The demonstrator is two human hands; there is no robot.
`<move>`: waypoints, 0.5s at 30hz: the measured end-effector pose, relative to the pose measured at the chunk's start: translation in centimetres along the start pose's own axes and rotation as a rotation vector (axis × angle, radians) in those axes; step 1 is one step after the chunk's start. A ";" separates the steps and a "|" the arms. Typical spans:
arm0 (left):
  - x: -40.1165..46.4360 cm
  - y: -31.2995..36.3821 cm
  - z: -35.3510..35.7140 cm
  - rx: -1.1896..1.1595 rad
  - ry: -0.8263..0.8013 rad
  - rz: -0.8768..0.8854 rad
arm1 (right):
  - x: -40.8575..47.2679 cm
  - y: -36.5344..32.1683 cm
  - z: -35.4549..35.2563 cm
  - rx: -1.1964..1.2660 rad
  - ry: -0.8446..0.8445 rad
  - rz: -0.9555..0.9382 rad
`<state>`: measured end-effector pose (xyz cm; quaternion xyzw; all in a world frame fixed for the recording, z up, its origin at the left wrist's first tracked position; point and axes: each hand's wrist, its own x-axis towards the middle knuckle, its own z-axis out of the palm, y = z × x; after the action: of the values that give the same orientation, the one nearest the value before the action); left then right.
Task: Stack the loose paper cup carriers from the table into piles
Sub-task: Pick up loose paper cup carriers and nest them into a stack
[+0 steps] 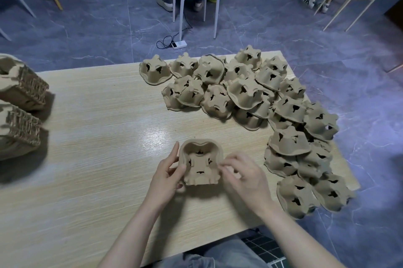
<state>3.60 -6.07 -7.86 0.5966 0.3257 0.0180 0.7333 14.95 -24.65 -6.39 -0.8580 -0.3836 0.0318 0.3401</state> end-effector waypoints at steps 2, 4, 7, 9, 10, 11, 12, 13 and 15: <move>0.0 0.0 0.2 0.018 0.013 0.024 | 2.5 1.2 -1.7 -0.003 0.055 0.079; 0.2 -0.2 0.3 0.044 0.045 0.043 | 5.6 2.4 -3.5 -0.033 0.090 0.165; 0.6 -0.6 0.6 0.049 0.105 0.038 | 10.7 3.7 -5.9 -0.101 0.088 0.266; 0.9 -0.5 1.2 0.029 0.123 0.040 | 13.8 4.6 -6.9 -0.161 0.074 0.315; 1.1 -0.3 1.6 0.028 0.129 0.051 | 15.2 5.0 -7.2 -0.168 0.064 0.336; 1.3 -0.3 1.9 0.033 0.130 0.063 | 16.4 5.3 -7.4 -0.163 0.049 0.353; 1.5 -0.2 2.3 0.041 0.125 0.075 | 17.4 5.6 -7.6 -0.157 0.026 0.368; 1.7 -0.2 2.5 0.048 0.117 0.081 | 18.4 5.9 -7.7 -0.169 -0.011 0.378; 1.9 -0.2 2.9 0.038 0.100 0.076 | 19.9 6.7 -7.8 -0.244 -0.107 0.382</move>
<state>6.46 -7.85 -8.72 0.6205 0.3395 0.0694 0.7035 35.66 -18.70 -0.43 -0.9469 -0.2326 0.0945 0.2009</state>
